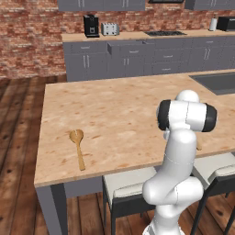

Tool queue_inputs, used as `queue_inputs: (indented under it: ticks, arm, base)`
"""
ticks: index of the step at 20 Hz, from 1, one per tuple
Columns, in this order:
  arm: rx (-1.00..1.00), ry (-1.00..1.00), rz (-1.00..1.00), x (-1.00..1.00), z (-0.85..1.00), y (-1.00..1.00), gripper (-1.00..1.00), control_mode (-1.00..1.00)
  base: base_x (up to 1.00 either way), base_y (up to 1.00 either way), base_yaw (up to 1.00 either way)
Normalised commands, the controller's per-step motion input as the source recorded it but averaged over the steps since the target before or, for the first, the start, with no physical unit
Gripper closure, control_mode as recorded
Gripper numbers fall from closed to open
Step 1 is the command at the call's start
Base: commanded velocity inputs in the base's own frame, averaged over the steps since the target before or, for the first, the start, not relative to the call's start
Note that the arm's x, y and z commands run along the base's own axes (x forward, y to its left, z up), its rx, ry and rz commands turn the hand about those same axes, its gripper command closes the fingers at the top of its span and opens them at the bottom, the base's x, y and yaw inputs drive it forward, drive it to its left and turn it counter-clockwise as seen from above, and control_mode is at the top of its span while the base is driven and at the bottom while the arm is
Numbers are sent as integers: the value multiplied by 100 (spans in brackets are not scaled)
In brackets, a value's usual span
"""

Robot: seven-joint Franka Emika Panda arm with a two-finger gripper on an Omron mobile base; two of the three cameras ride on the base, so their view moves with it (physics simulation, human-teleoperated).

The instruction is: Pick up the metallic utensils from the counter and place them in the open drawer. Make sure not to pick up any wooden utensils.

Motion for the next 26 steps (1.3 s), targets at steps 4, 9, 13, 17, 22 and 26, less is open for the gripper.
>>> queue_inputs:
  ticks: [4, 9, 13, 17, 22, 26]
  arm:
    - [1, -7, 0, -25, -34, 0, 100, -100]
    - [10, -25, -1, -43, 71, 9, 100, -100]
    - [0, -21, 0, -45, 100, 39, 100, -100]
    - [0, -8, 0, -45, 100, 46, 100, -100]
    - [0, -6, 0, -49, 100, 51, 100, -100]
    - [0, -12, 0, -63, 91, 59, 100, -100]
  base:
    - [0, 0, 0]
    - [0, 0, 0]
    - [0, 0, 0]
    - [0, 0, 0]
    - [0, 0, 0]
    - [0, 0, 0]
